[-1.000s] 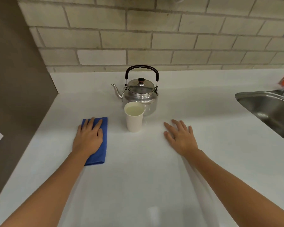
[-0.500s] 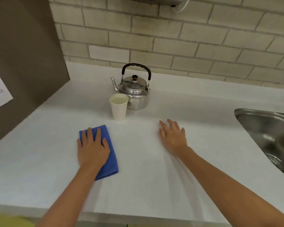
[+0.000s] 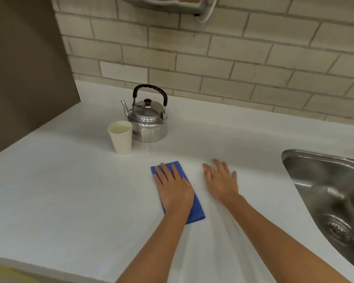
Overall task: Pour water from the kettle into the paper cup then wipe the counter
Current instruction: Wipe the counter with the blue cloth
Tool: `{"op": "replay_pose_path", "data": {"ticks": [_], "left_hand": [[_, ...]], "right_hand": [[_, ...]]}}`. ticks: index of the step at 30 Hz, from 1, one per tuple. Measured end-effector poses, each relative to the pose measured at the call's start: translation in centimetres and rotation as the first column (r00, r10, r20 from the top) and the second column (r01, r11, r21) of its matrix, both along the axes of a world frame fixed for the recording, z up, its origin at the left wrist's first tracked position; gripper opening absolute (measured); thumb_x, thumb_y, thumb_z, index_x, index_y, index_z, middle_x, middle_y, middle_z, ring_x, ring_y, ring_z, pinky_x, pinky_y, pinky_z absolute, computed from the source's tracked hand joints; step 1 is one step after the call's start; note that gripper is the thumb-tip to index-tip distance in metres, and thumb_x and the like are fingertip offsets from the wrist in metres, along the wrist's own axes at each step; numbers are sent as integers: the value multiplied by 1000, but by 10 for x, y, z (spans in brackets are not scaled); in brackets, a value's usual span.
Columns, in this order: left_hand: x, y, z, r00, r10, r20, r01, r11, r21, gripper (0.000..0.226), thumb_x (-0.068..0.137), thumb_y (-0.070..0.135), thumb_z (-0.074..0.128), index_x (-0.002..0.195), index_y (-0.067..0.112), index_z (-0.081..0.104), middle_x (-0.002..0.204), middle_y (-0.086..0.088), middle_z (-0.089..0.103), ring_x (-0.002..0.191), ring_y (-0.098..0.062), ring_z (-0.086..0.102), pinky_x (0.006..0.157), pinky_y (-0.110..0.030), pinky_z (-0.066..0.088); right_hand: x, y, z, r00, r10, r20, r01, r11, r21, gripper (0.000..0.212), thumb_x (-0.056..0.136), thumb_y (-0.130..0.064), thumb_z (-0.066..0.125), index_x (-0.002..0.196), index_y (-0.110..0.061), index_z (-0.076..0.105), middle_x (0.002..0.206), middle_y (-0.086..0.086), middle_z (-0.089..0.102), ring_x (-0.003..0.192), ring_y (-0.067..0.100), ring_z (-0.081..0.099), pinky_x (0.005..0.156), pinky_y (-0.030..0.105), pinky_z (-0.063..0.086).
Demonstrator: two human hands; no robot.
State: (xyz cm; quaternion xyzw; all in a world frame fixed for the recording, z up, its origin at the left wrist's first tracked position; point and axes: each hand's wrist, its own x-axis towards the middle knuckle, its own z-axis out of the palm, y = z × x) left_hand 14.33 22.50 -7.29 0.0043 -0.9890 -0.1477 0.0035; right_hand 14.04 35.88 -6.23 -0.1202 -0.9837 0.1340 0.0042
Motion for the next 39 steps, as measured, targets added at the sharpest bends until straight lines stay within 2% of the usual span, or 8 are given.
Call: {"op": "replay_pose_path", "data": {"ticks": [3, 9, 13, 20, 25, 28, 32, 39], "left_hand": [[1, -19, -4, 998, -54, 11, 54, 998, 36, 60, 96, 37, 18, 147, 12, 1, 158, -18, -5, 146, -32, -6, 119, -43, -4], [-17, -96, -7, 991, 135, -10, -136, 990, -24, 60, 95, 35, 24, 147, 9, 9, 157, -22, 4, 144, -38, 4, 119, -47, 5], [-40, -54, -4, 979, 204, 13, -203, 977, -73, 59, 96, 33, 19, 146, 4, 6, 155, -27, 3, 143, -43, 3, 117, -51, 1], [-119, 61, 4, 994, -103, 43, 106, 991, -85, 57, 98, 31, 15, 147, 6, 1, 157, -22, -3, 144, -39, -3, 119, -47, -2], [-118, 44, -1, 931, -364, 16, 364, 928, -84, 53, 98, 28, 17, 147, 11, 7, 158, -16, 1, 146, -31, 1, 120, -43, 2], [-103, 1, -12, 943, -321, -88, 312, 945, -103, 52, 96, 27, 22, 146, 11, 17, 157, -18, 12, 144, -31, 13, 119, -43, 10], [-97, -17, -13, 973, -216, -77, 207, 973, -103, 52, 96, 28, 22, 146, 13, 16, 157, -16, 13, 144, -33, 12, 119, -44, 9], [-92, 26, -4, 949, -313, -38, 306, 944, -127, 53, 97, 28, 18, 147, 12, 9, 158, -15, 6, 145, -33, 7, 120, -44, 4]], "right_hand": [[1, 12, -2, 1000, 6, 27, -7, 1000, 26, 42, 99, -39, 19, 140, -41, 28, 156, 0, 15, 144, 24, 6, 114, 55, 6], [-3, 2, -11, 999, -33, -18, 34, 999, 27, 42, 97, -43, 20, 138, -41, 28, 155, 3, 18, 142, 30, 6, 112, 61, 7], [-3, 5, -15, 999, -18, -40, 19, 999, 31, 43, 97, -41, 19, 140, -42, 25, 156, 1, 16, 143, 27, 6, 113, 57, 8], [-3, 23, -29, 993, 29, -114, -24, 999, 42, 45, 98, -36, 20, 143, -38, 22, 157, -2, 14, 144, 19, 6, 114, 47, 9], [-2, 25, -30, 992, 30, -124, -22, 998, 64, 46, 98, -34, 19, 143, -37, 21, 157, -3, 14, 144, 18, 7, 114, 47, 11], [-2, 24, -27, 993, 20, -116, -18, 1000, 23, 45, 98, -36, 20, 143, -37, 21, 157, -4, 13, 144, 18, 6, 115, 46, 8], [-1, 23, -26, 991, 5, -130, -6, 1000, -10, 45, 98, -36, 21, 143, -34, 24, 157, -3, 16, 144, 18, 7, 115, 45, 8], [-2, 23, -22, 987, -68, -147, 50, 992, -120, 45, 100, -38, 16, 142, -29, 29, 153, -1, 26, 142, 17, 14, 116, 44, 10]]}}
